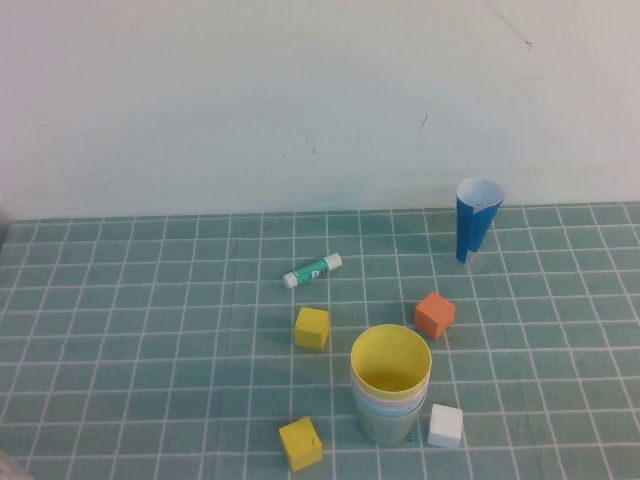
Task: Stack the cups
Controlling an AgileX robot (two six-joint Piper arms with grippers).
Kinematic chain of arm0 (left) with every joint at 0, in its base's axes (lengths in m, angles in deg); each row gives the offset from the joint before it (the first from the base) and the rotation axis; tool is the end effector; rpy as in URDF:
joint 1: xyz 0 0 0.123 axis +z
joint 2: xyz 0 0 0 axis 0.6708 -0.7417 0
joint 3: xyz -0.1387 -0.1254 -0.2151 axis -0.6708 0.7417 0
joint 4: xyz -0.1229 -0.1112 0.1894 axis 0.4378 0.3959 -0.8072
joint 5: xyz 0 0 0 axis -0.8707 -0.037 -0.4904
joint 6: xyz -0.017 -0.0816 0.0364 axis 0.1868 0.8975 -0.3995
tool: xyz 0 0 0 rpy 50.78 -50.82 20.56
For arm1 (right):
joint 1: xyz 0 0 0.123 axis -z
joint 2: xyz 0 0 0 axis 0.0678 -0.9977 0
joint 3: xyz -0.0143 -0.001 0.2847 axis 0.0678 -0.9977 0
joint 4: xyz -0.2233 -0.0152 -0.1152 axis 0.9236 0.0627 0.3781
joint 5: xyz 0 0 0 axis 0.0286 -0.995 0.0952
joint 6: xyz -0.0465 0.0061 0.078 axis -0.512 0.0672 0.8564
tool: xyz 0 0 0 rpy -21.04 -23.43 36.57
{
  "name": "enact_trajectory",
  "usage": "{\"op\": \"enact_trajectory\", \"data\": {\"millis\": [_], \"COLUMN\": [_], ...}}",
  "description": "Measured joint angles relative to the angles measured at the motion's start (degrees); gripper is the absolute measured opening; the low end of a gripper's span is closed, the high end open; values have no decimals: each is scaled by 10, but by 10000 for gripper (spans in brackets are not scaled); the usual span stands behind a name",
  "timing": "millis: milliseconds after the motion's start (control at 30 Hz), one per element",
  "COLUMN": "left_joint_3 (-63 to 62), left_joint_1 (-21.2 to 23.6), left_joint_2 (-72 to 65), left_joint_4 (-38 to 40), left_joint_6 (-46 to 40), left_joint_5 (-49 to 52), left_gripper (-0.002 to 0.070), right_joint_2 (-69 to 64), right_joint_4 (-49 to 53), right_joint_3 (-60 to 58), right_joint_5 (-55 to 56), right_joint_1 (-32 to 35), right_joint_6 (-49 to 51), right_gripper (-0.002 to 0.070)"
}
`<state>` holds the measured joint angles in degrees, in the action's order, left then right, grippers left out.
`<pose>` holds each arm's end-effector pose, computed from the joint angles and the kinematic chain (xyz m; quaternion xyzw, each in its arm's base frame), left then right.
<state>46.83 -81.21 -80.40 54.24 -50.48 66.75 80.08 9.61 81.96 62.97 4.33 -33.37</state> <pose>0.0696 -0.0549 0.2472 0.1933 0.8314 -0.2204 0.4720 0.0536 -0.0024 0.1758 -0.0448 0.7889 -0.0526 0.6106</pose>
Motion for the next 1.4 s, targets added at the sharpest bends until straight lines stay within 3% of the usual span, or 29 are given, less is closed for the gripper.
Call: {"op": "enact_trajectory", "data": {"millis": [933,1067,1400], "left_joint_3": [30,73,131], "left_joint_1": [6,53,275], "left_joint_2": [14,52,228], "left_joint_4": [7,-3,-26], "left_joint_6": [1,-15,-18], "left_joint_5": [-24,-53,-70], "left_gripper": [-1,-2,-2], "right_joint_2": [0,0,0], "right_joint_4": [2,2,2], "right_joint_3": [0,0,0], "right_joint_5": [0,-1,-1], "right_joint_1": [-27,-27,-27], "right_joint_6": [13,13,13], "right_gripper": [-3,-2,-3]}}
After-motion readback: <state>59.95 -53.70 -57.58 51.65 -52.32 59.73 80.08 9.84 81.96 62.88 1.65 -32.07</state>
